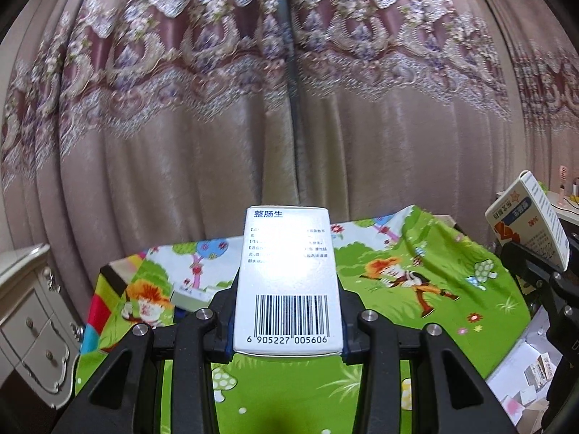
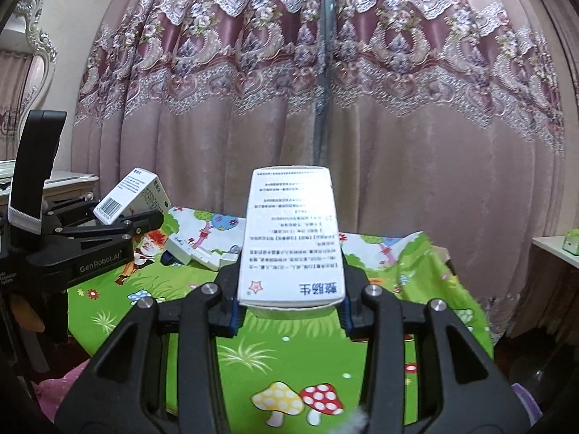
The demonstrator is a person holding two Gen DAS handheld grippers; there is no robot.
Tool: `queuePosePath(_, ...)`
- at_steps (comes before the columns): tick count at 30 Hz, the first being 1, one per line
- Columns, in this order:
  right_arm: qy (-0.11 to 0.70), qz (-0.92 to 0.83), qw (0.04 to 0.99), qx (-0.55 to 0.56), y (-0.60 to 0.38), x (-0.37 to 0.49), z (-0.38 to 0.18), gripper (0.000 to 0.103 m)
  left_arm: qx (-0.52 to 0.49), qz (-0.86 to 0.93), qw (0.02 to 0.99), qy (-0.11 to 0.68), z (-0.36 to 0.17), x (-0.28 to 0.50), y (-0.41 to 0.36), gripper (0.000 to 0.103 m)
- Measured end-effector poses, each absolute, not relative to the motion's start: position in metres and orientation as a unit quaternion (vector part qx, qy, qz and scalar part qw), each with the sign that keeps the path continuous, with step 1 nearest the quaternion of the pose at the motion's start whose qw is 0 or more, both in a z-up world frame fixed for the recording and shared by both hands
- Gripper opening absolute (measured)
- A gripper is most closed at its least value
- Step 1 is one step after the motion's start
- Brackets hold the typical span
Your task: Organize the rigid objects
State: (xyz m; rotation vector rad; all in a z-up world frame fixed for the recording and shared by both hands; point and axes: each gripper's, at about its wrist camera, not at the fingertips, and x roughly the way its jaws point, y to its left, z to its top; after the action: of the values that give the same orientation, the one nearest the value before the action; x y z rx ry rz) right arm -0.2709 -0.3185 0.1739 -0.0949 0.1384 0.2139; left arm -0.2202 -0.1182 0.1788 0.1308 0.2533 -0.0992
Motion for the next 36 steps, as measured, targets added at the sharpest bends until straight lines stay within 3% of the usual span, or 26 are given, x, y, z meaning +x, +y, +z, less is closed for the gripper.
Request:
queuePosePath(16,0.067,-0.002,0.998,-0.017,-0.409,-0.316,0.179,0.044,0.135,-0.167,0.971,0.104,0.192,-0.246,-0.220,0.041)
queuePosePath(25,0.144,-0.069,0.987,-0.004,-0.474,-0.338,0.157,0.044,0.180,-0.301,0.916,0.193,0.158,-0.254,-0.301,0.041)
queuePosePath(36,0.319,-0.133,0.938,0.012,-0.551,-0.336,0.105,0.044,0.204,-0.388,0.827,0.351,0.094,-0.247,-0.381,0.041)
